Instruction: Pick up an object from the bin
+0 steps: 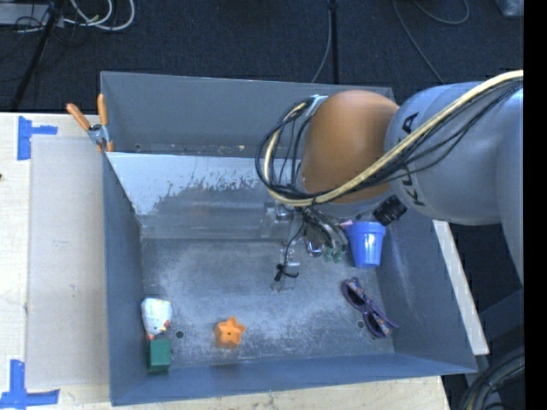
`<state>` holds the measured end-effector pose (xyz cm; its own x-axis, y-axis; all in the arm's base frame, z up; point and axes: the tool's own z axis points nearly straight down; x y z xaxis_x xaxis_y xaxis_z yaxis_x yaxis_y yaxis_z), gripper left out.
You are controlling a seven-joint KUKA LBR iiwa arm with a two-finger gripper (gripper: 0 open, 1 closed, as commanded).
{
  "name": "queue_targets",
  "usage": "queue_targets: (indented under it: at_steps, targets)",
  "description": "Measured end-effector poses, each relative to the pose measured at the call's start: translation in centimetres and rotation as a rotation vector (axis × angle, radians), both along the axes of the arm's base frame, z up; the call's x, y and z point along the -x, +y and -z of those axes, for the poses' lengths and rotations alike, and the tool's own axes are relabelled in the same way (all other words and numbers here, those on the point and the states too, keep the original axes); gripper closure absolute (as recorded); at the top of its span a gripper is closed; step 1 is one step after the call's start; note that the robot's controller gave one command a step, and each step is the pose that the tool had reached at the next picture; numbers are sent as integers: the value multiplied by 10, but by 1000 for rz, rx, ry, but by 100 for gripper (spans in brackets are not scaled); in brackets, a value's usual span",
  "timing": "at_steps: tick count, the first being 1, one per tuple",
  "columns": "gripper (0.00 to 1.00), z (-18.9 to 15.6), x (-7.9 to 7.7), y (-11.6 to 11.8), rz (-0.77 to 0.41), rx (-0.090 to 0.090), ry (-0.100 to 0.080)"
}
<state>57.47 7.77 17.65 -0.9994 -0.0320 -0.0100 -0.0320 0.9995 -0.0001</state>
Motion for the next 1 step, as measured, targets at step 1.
queue_targets:
  at_steps: [1]
  targets:
    - [0,52,0,35,-87,-2,19]
